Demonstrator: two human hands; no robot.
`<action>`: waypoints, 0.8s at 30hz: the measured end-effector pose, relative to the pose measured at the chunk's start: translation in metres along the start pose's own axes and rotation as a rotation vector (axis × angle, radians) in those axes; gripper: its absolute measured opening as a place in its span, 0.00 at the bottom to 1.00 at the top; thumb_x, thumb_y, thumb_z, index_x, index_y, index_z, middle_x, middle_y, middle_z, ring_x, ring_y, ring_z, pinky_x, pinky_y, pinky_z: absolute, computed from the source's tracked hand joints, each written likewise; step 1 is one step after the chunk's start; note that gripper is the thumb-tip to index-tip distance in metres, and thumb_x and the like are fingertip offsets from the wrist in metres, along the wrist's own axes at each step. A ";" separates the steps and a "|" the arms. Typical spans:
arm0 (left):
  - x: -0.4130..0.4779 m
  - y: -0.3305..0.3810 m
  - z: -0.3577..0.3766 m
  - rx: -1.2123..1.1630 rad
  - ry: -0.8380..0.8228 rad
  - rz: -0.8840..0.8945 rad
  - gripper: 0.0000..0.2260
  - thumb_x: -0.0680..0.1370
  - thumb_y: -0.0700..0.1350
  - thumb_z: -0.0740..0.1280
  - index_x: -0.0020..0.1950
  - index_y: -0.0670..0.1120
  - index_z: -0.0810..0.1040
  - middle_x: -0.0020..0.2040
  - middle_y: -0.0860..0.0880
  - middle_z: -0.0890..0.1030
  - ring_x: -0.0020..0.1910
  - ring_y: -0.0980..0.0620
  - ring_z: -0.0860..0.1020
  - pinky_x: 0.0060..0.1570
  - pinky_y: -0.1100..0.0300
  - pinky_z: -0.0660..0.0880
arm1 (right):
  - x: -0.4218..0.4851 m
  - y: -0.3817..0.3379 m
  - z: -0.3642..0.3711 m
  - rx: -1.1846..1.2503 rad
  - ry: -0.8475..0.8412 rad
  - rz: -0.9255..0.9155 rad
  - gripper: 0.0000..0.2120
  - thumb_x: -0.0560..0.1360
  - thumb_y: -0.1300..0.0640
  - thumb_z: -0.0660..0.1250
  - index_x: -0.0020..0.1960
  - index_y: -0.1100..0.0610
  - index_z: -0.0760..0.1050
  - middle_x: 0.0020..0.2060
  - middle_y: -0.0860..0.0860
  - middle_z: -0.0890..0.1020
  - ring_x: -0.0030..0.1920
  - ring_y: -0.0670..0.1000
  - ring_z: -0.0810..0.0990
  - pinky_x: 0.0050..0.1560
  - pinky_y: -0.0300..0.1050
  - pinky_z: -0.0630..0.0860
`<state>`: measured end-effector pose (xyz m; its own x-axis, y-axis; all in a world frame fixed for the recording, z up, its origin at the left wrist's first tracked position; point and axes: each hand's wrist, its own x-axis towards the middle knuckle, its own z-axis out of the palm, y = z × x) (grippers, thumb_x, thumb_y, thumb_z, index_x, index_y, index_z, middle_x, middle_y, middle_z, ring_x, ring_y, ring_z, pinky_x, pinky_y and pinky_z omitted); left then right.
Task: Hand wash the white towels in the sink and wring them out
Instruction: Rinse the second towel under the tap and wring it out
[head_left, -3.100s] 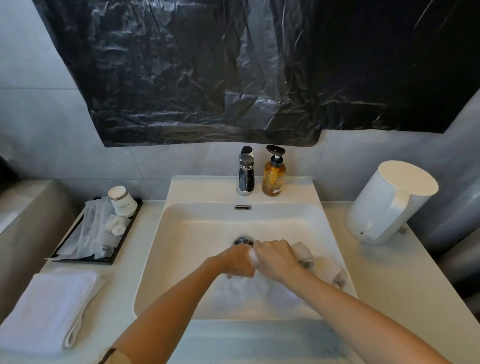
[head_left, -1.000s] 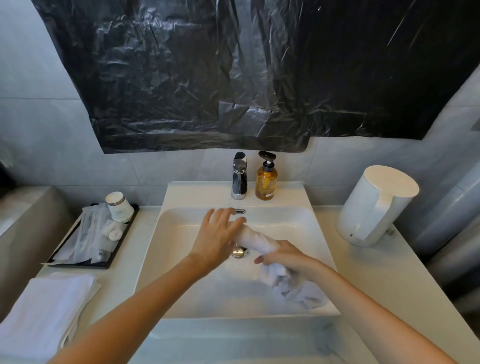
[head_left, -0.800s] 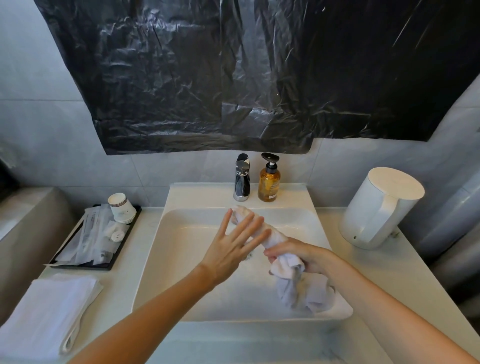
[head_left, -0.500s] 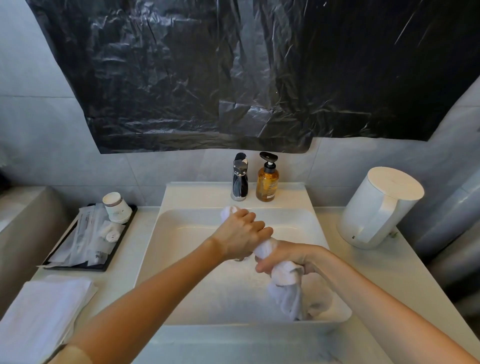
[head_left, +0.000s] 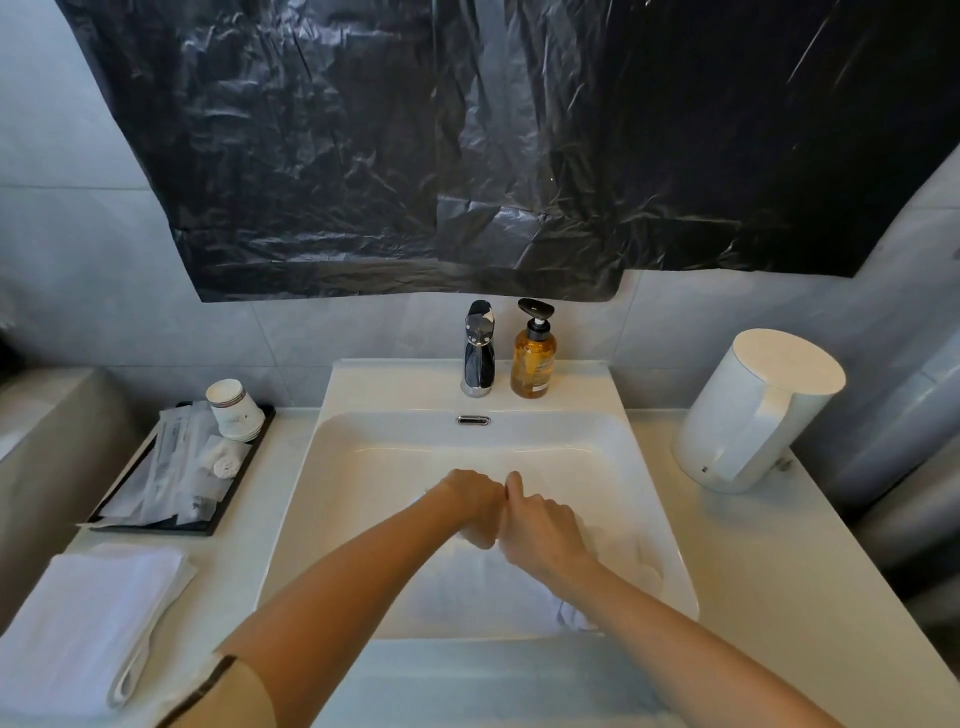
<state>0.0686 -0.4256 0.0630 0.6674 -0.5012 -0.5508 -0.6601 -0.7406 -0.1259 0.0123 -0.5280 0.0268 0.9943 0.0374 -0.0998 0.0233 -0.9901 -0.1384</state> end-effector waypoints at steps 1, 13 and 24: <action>-0.002 -0.001 -0.001 -0.024 -0.016 -0.006 0.16 0.76 0.41 0.65 0.63 0.41 0.73 0.56 0.45 0.79 0.44 0.48 0.76 0.40 0.58 0.71 | -0.001 -0.001 -0.001 -0.013 0.008 -0.017 0.24 0.76 0.58 0.59 0.69 0.58 0.57 0.45 0.54 0.82 0.36 0.56 0.75 0.37 0.47 0.72; -0.037 -0.014 -0.019 0.077 0.454 -0.082 0.12 0.75 0.45 0.66 0.58 0.46 0.74 0.52 0.46 0.81 0.49 0.44 0.80 0.41 0.56 0.67 | -0.013 0.027 -0.040 0.719 -0.565 0.482 0.18 0.72 0.54 0.74 0.61 0.53 0.76 0.46 0.45 0.81 0.42 0.42 0.80 0.46 0.38 0.77; -0.047 -0.021 0.005 0.320 0.988 0.142 0.41 0.59 0.47 0.81 0.67 0.49 0.67 0.65 0.43 0.71 0.62 0.42 0.71 0.68 0.38 0.62 | -0.016 0.043 -0.070 1.492 -0.786 0.168 0.44 0.46 0.52 0.86 0.57 0.60 0.72 0.43 0.55 0.77 0.41 0.51 0.77 0.36 0.44 0.79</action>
<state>0.0492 -0.3846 0.0873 0.4664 -0.8232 0.3237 -0.7184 -0.5660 -0.4043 0.0048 -0.5810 0.0917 0.6767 0.4606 -0.5745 -0.6365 -0.0262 -0.7708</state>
